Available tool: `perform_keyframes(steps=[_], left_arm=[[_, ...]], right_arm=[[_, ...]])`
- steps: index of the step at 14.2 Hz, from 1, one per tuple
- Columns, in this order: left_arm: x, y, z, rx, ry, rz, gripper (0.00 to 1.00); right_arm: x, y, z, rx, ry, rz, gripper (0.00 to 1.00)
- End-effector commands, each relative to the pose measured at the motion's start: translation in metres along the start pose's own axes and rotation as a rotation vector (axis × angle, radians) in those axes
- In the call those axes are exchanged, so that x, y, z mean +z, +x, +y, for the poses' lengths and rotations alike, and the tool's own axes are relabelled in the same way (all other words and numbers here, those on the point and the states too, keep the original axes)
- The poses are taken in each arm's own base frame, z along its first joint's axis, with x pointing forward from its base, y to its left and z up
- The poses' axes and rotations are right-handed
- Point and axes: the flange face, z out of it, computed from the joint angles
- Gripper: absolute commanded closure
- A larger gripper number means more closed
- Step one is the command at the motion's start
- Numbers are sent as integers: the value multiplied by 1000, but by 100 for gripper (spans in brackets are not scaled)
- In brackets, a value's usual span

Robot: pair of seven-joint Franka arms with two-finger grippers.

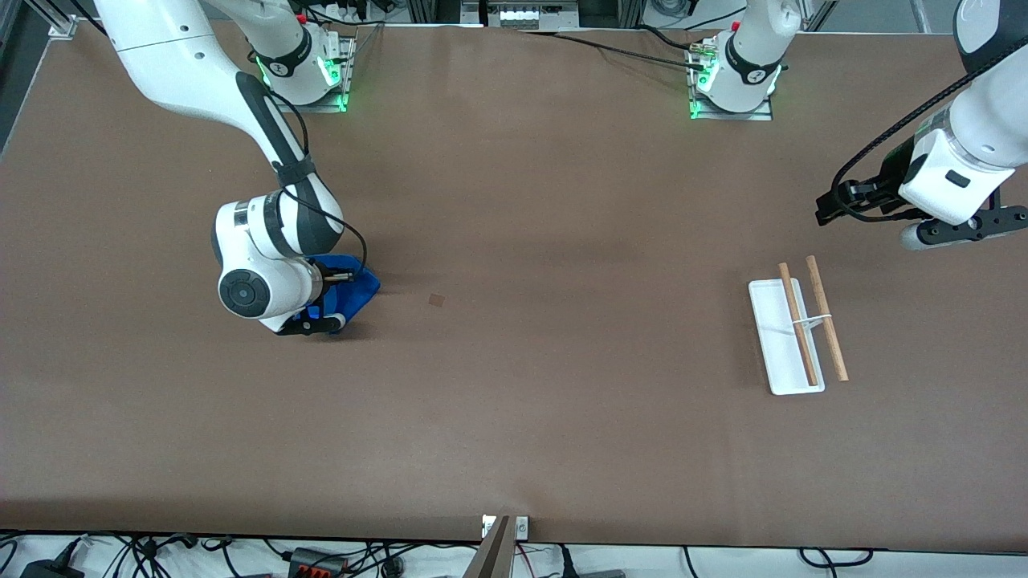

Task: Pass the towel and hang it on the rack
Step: 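Lower the right gripper onto the blue towel and grasp its corner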

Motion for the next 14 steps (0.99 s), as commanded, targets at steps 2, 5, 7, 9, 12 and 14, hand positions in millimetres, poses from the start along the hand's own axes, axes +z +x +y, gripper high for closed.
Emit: perform_keyframes(steps=[2, 5, 7, 9, 12, 14], left_arm=[[-6, 3, -2, 22, -6, -6, 0], [-6, 4, -1, 22, -5, -7, 0], [-6, 4, -1, 22, -5, -7, 0], [-6, 4, -1, 22, -5, -7, 0], [-6, 3, -1, 21, -9, -6, 0], [-6, 4, -2, 20, -10, -7, 0]], right_arm=[[4, 7, 0, 18, 15, 14, 50], [6, 8, 1, 20, 15, 11, 52], [6, 9, 0, 22, 21, 12, 57], [6, 10, 0, 22, 21, 12, 74], [6, 11, 1, 26, 23, 12, 92], [6, 10, 0, 29, 31, 8, 100]])
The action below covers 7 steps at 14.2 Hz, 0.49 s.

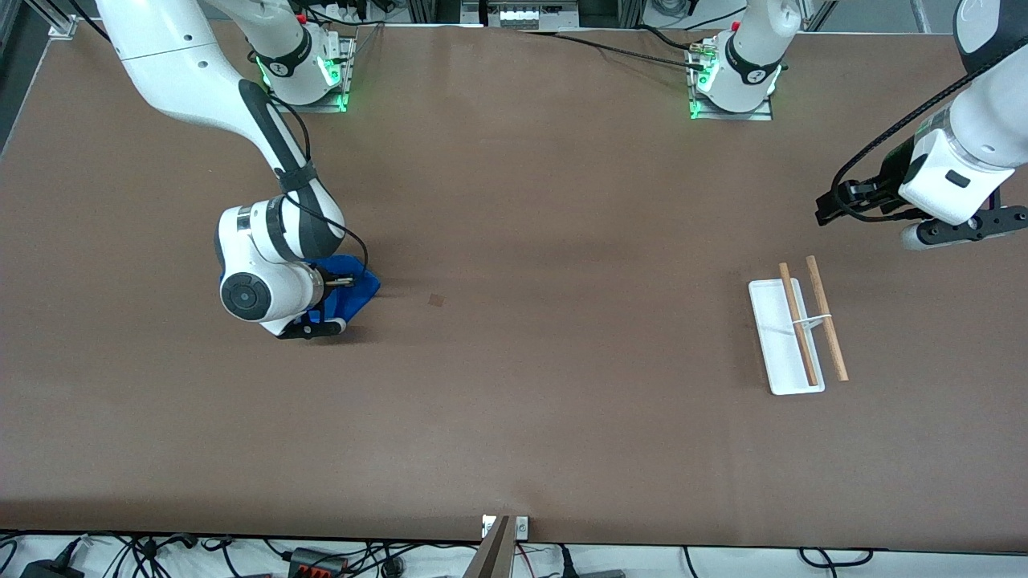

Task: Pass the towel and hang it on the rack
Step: 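Lift the towel with the right gripper and carry it toward the middle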

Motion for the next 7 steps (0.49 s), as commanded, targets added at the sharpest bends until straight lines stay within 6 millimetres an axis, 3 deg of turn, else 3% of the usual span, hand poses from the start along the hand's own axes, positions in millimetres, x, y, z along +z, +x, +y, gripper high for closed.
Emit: perform_keyframes(steps=[1, 4, 5, 7], left_arm=[[-6, 4, -2, 20, -10, -7, 0], [-7, 4, -3, 18, -11, -5, 0], [-6, 4, -2, 18, -10, -7, 0], [-5, 4, -3, 18, -10, -8, 0]], right_arm=[[-3, 3, -2, 23, 31, -1, 100], [-12, 5, -1, 32, 52, 3, 100], [-24, 4, -4, 18, 54, 15, 100], [-70, -5, -12, -2, 56, 3, 100]])
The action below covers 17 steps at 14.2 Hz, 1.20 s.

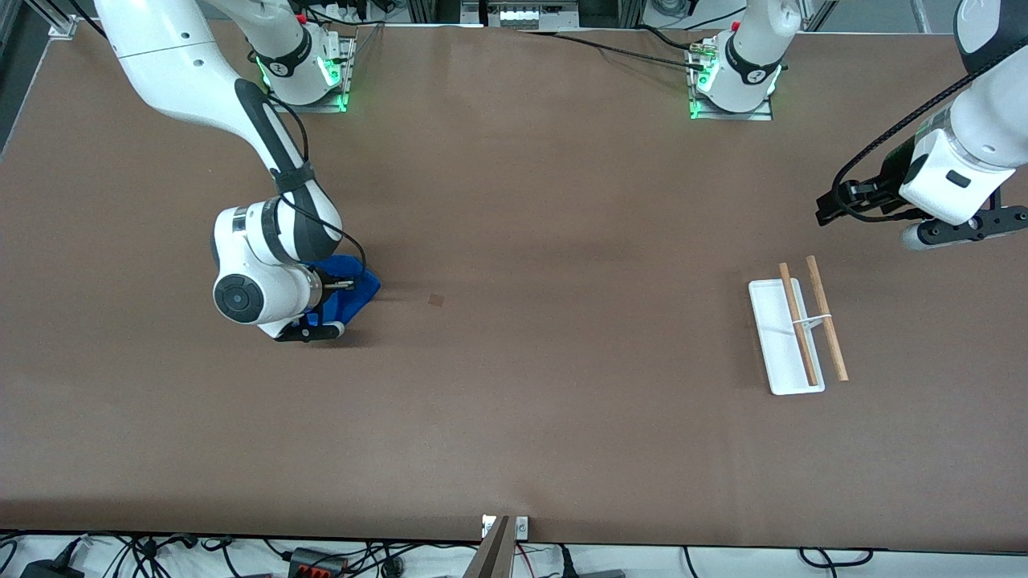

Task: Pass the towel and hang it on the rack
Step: 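Lift the towel with the right gripper and carry it toward the middle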

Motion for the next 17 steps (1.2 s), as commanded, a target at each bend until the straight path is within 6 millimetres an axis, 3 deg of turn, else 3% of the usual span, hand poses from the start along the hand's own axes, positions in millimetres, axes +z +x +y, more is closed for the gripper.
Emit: perform_keyframes(steps=[1, 2, 4, 7, 9, 14, 17], left_arm=[[-6, 3, -2, 19, -12, -7, 0], [-5, 4, -2, 19, -11, -8, 0], [-6, 3, -2, 19, -12, -7, 0], [-6, 4, -2, 19, -12, -6, 0], [-7, 4, -2, 21, -13, -4, 0], [-7, 4, -1, 21, -12, -4, 0], [-5, 8, 1, 21, -12, -1, 0]], right_arm=[[-75, -12, -20, -27, 20, -19, 100], [-105, -17, -31, -36, 18, -30, 100], [-169, -39, -78, -71, -5, -34, 100], [-219, -90, -194, -53, 11, 34, 100], [-243, -120, -247, -54, 49, 98, 100], [-290, -144, -316, -113, 477, 207, 100], [-304, -156, -345, -141, 595, 300, 100]])
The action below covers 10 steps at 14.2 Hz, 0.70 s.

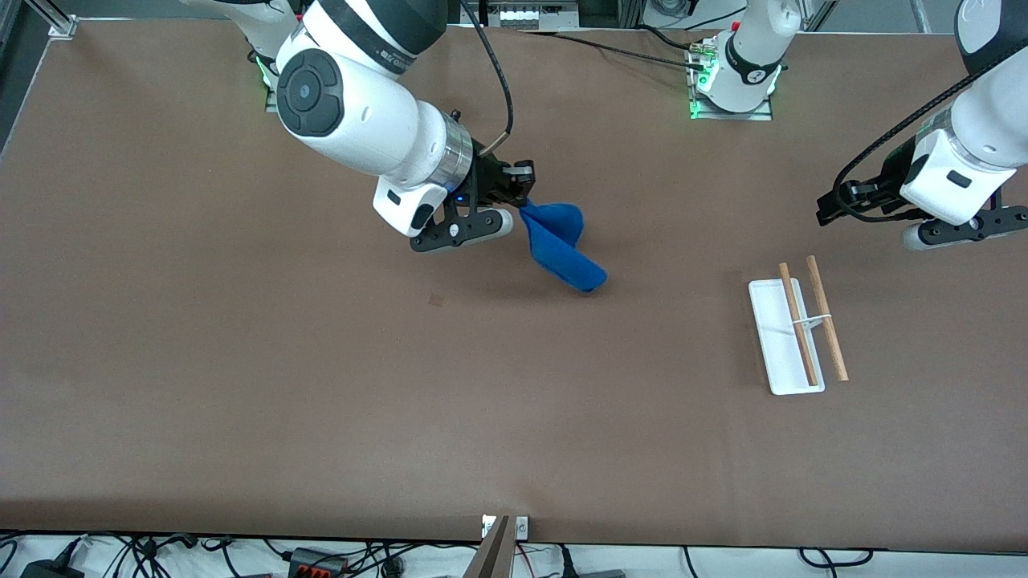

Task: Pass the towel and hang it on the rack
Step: 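Lift the towel with the right gripper and carry it toward the middle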

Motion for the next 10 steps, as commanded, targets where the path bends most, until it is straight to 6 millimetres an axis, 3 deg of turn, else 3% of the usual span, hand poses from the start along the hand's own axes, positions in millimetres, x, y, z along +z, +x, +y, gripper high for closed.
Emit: perform_keyframes(steps=[1, 4, 8, 10], left_arm=[[-3, 13, 4, 23, -11, -5, 0], [1, 18, -2, 43, -11, -17, 0], [14, 26, -7, 380, -62, -40, 0], [15, 27, -18, 398, -67, -54, 0]], right_arm=[[-1, -6, -34, -32, 118, 59, 100], [0, -12, -54, -50, 192, 117, 100], [11, -22, -71, -68, 213, 140, 100], [18, -31, -82, -86, 221, 152, 100]])
